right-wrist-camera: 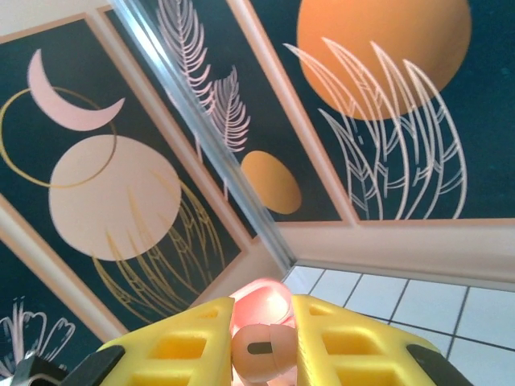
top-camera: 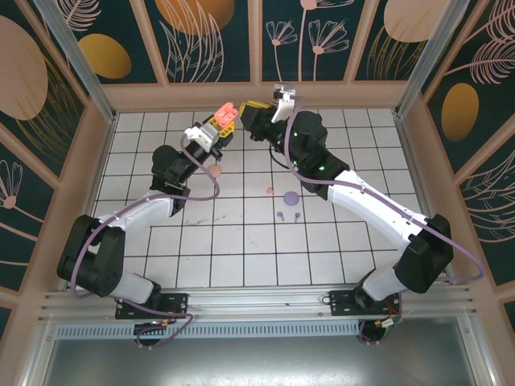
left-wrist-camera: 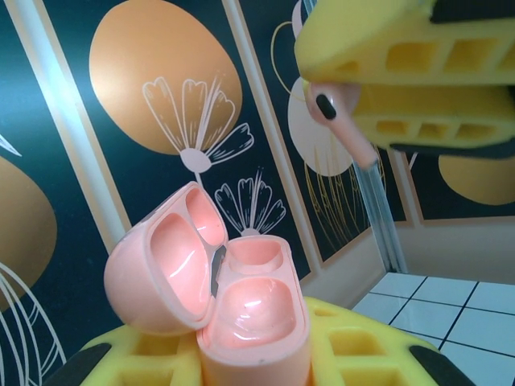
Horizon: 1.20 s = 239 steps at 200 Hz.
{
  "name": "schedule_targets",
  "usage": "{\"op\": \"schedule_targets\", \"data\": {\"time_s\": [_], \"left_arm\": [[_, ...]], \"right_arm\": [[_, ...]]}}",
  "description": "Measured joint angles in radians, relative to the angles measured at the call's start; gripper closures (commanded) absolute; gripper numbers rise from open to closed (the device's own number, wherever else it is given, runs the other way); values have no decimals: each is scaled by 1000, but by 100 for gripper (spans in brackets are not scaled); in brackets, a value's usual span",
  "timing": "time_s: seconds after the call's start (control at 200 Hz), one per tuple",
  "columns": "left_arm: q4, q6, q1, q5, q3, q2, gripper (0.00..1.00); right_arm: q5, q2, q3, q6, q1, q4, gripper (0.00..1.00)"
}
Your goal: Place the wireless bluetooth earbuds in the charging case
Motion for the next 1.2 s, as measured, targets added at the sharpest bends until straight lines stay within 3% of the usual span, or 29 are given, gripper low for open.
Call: {"op": "schedule_targets", "data": {"time_s": [0.611,1.196], "left_arm": [[-8,-33,-5,34,21,5,100],[-35,-33,-6,37,32,5,100]], "right_arm": [[-166,10,-76,60,0,297,78],[-215,119,-81,101,2,352,78]]}}
